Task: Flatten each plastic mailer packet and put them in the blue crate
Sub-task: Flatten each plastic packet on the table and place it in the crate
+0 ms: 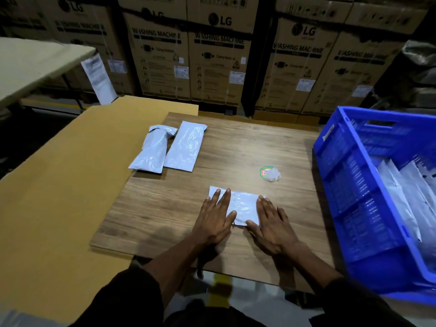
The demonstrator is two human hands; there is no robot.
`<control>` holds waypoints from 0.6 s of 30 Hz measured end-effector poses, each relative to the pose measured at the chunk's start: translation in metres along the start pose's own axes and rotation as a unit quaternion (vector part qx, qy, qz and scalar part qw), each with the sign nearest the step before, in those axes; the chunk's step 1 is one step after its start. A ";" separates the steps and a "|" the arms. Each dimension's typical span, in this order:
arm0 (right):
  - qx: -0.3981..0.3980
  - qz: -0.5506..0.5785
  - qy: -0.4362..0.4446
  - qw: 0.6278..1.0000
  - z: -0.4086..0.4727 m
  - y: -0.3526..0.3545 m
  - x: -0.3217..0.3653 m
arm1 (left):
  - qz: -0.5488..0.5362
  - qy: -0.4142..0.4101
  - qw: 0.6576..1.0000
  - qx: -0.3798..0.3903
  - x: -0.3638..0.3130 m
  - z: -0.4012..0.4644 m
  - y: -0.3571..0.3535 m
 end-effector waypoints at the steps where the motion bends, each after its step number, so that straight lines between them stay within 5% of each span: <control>1: 0.017 0.008 -0.005 1.000 0.002 0.001 0.000 | -0.006 0.004 1.000 0.002 0.002 0.002 0.003; 6: -0.098 -0.010 0.024 0.995 0.011 0.023 0.019 | -0.019 -0.020 0.990 -0.137 0.010 0.010 0.018; 10: -0.073 0.007 0.095 0.993 0.022 0.017 0.047 | 0.013 -0.059 0.995 -0.081 0.004 0.025 0.003; 18: -0.050 0.000 0.082 0.995 0.026 -0.003 0.035 | 0.101 -0.056 0.993 -0.040 0.009 0.002 -0.008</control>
Point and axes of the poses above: each hand's wrist, its own z-axis towards the middle knuckle, its own y-axis out of the back of the hand, x = y × z, the point moved 5 cm from there along z, towards the middle knuckle, and after that the axes turned 5 degrees about -y, right-handed, at the moved point
